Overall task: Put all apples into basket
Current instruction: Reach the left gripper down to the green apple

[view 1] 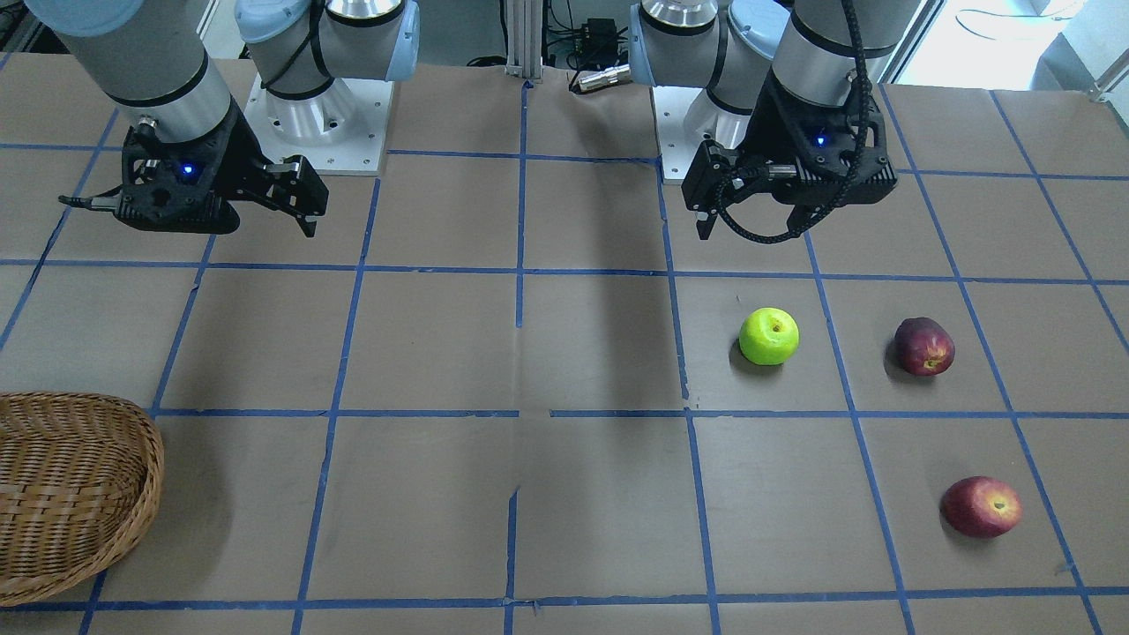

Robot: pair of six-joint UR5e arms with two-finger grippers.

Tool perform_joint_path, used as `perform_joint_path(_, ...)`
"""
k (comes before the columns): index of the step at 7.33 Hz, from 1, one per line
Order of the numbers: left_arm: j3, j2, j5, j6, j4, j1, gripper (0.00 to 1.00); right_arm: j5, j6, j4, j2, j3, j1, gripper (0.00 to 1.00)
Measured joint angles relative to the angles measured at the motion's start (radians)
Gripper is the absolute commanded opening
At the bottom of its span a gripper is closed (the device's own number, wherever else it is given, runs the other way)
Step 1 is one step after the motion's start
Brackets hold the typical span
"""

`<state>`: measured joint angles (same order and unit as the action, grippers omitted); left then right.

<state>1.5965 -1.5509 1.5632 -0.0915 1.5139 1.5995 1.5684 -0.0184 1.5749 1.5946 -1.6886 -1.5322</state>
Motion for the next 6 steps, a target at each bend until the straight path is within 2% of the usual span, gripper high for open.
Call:
perform_joint_path(4, 0.023, 0.007, 0.006, 0.037, 0.022, -0.012, 1.0, -0.004, 0.001, -0.01, 0.007, 0.013, 0.0, 1.0)
perform_joint_path(6, 0.115, 0.01, 0.007, 0.141, 0.024, -0.084, 1.0, 0.003, 0.001, -0.011, 0.009, 0.01, 0.0, 1.0)
